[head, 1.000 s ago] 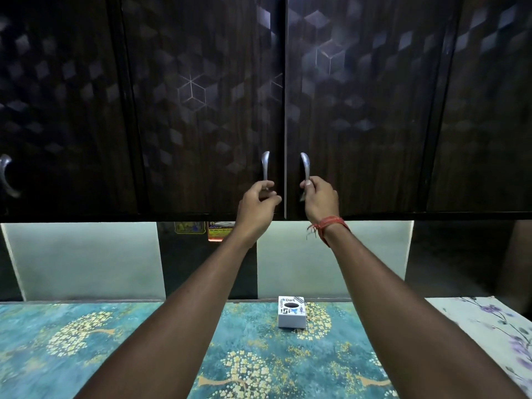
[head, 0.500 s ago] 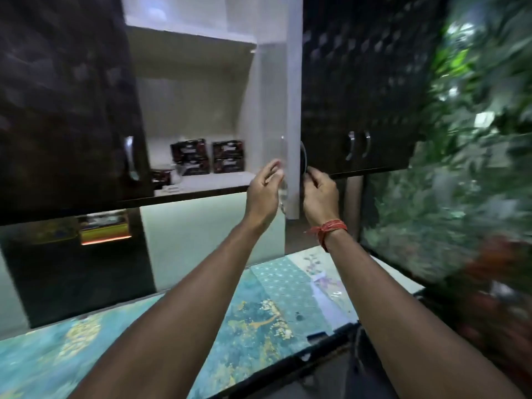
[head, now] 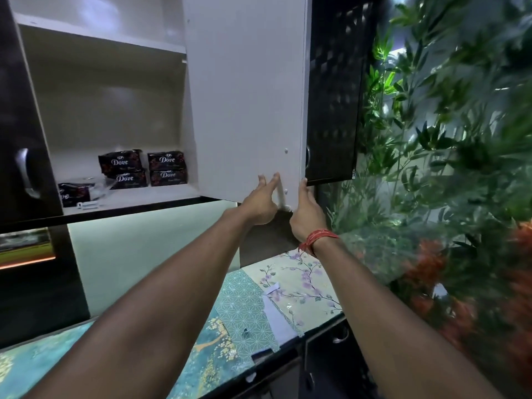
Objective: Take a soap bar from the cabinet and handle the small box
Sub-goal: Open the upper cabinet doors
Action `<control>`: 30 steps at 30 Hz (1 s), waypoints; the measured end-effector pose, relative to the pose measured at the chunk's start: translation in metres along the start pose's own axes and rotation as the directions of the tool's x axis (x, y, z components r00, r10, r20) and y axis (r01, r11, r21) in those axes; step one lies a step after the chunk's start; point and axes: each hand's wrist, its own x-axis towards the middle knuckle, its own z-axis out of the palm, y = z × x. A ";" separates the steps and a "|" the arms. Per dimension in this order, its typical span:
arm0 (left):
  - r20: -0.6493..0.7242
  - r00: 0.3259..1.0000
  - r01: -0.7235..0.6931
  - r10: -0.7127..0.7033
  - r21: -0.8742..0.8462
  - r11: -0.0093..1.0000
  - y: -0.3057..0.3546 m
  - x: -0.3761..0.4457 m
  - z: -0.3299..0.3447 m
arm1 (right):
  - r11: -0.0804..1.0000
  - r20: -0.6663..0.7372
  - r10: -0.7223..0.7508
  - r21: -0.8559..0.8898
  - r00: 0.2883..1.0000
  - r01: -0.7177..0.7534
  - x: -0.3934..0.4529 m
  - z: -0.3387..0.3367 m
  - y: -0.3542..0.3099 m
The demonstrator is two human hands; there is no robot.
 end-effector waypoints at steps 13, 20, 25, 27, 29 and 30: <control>-0.032 0.998 0.047 -0.047 -0.008 0.999 0.013 0.028 0.018 | 1.000 0.025 0.019 -0.002 0.999 -0.019 0.019 -0.006 0.015; -0.193 0.980 0.027 -0.056 -0.148 0.989 0.001 0.019 0.018 | 0.984 -0.187 0.009 0.175 0.982 0.024 0.009 0.001 0.012; -0.278 0.960 -0.032 -0.030 -0.215 0.976 -0.003 0.007 0.003 | 0.933 -0.647 0.011 0.280 0.763 0.224 -0.006 -0.001 -0.011; -0.283 0.958 -0.039 -0.042 -0.274 0.961 -0.010 -0.001 -0.007 | 0.881 -0.706 -0.033 0.314 0.708 0.355 -0.012 0.001 -0.037; -0.296 0.952 -0.019 -0.082 -0.324 0.946 -0.025 -0.012 -0.021 | 0.816 -0.698 -0.046 0.387 0.715 0.430 -0.015 0.010 -0.068; -0.314 0.943 -0.005 -0.108 -0.339 0.941 -0.035 -0.018 -0.030 | 0.788 -0.675 -0.042 0.431 0.737 0.439 -0.015 0.018 -0.084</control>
